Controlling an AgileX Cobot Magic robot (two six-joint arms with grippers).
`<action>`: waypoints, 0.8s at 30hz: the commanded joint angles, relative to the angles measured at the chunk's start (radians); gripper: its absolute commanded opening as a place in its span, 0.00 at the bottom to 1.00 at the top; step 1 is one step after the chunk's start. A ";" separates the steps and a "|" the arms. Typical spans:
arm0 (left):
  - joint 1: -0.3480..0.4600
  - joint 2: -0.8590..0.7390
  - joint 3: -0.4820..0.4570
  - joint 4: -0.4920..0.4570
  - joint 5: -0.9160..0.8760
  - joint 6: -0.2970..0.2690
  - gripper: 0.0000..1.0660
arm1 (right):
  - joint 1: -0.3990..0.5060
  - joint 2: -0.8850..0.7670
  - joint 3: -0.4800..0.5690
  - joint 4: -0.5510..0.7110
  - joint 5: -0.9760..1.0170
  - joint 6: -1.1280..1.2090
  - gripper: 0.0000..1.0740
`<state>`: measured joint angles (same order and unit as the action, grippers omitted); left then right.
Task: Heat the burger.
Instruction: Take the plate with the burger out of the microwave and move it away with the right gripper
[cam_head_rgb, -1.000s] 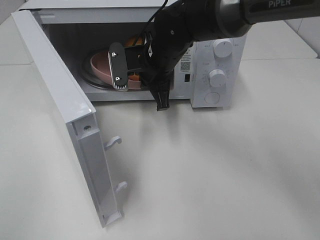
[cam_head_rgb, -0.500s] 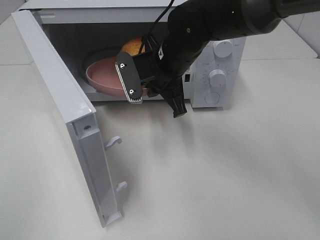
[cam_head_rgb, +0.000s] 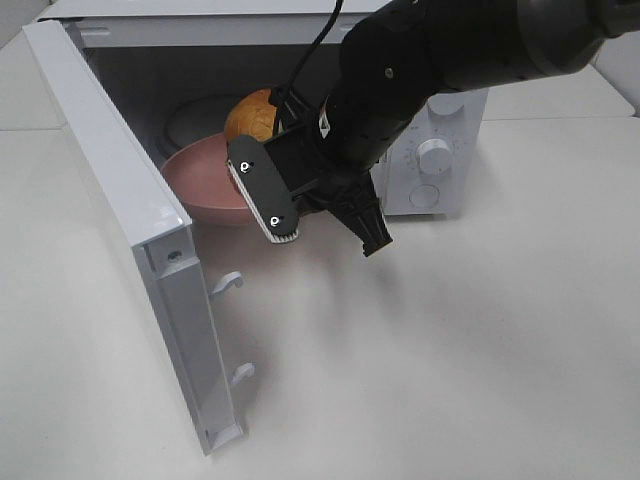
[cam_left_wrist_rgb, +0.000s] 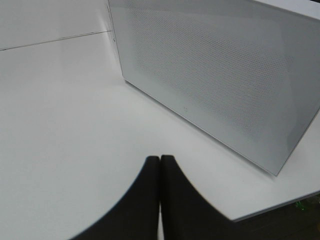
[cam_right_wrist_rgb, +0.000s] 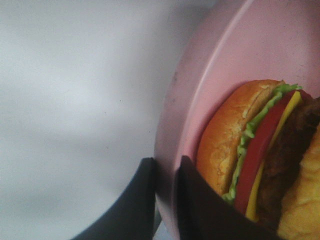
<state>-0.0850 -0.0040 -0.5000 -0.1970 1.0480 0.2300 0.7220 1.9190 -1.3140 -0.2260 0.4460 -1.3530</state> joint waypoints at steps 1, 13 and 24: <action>0.003 -0.005 0.005 -0.007 -0.013 -0.004 0.00 | 0.008 -0.052 0.007 -0.018 -0.057 -0.017 0.00; 0.003 -0.005 0.005 -0.007 -0.013 -0.004 0.00 | 0.010 -0.183 0.192 -0.019 -0.058 -0.017 0.00; 0.003 -0.005 0.005 -0.007 -0.013 -0.004 0.00 | 0.010 -0.324 0.365 -0.051 -0.080 -0.013 0.00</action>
<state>-0.0850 -0.0040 -0.5000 -0.1970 1.0480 0.2300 0.7300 1.6230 -0.9470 -0.2560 0.4200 -1.3540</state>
